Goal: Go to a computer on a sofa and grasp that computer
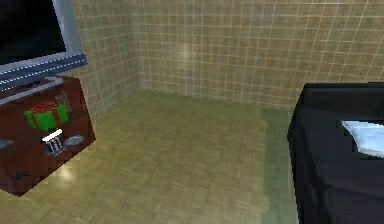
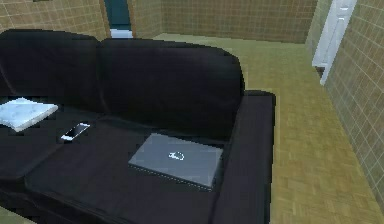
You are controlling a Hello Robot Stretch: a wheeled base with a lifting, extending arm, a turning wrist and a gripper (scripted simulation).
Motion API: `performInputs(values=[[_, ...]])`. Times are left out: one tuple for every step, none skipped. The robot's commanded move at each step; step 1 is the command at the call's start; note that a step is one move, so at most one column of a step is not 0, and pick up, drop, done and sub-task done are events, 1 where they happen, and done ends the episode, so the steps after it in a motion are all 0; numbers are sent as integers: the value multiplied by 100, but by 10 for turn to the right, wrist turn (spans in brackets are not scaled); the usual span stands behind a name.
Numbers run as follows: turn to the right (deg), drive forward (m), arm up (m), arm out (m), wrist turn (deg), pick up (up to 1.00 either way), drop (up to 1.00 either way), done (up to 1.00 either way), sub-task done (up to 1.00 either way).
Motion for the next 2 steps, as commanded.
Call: performInputs(values=[[0,0,16,0,0,0,0,0,0],[0,0,0,40,0,0,0,0,0]])
